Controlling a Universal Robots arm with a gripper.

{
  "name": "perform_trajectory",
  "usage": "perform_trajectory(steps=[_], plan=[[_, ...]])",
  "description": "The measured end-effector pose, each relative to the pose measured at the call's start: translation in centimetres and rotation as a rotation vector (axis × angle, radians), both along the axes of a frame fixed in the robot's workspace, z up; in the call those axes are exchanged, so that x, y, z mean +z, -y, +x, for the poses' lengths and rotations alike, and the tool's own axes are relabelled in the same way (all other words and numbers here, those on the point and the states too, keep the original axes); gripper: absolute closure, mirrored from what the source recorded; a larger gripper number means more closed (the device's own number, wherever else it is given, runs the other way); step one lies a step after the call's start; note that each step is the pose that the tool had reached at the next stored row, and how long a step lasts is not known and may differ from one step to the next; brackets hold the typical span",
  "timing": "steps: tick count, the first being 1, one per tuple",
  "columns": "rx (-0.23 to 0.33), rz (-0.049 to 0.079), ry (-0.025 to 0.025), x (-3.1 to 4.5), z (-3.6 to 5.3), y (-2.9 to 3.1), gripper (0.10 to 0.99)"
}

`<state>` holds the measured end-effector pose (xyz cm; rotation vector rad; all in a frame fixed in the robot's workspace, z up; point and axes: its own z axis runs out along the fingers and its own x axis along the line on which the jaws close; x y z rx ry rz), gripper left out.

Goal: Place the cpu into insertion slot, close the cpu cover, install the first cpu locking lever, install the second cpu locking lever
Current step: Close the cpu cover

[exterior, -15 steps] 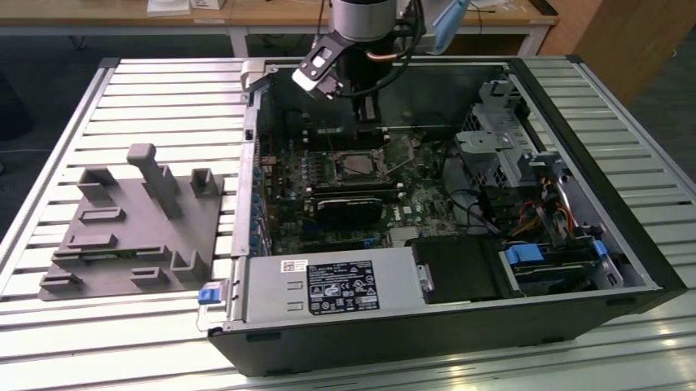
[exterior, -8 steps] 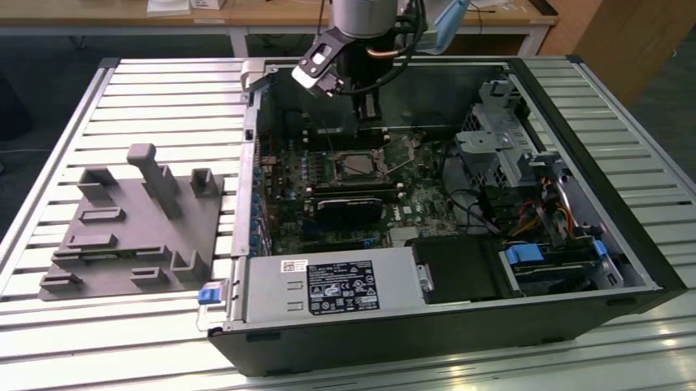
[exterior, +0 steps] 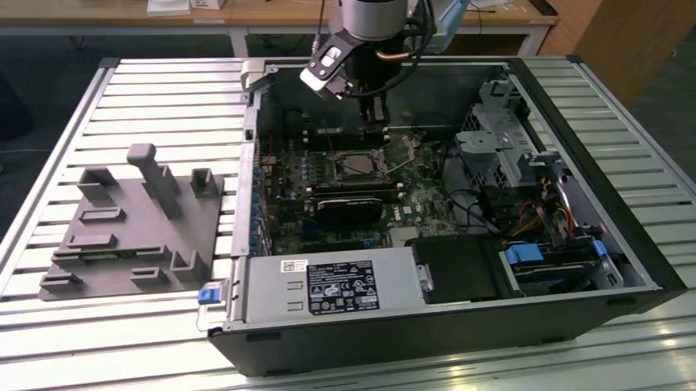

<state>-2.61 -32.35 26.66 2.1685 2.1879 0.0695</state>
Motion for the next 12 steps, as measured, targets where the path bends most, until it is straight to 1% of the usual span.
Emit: perform_trajectory(steps=[1, 3, 5, 6, 7, 12], plan=[[0.000, 0.000, -0.0026, 0.00, 0.45, 0.00, 0.980], [0.000, 0.000, -0.0118, -0.03, 1.32, 0.00, 0.980], [0.000, 0.000, -0.0284, -0.04, 1.97, 0.00, 0.980], [0.001, 0.000, -0.0349, -0.04, 2.20, 0.00, 0.980], [0.006, 0.000, -0.0356, -0.04, 2.23, 0.00, 0.980], [0.051, -0.001, -0.0356, -0.16, 2.37, 0.00, 0.980]])
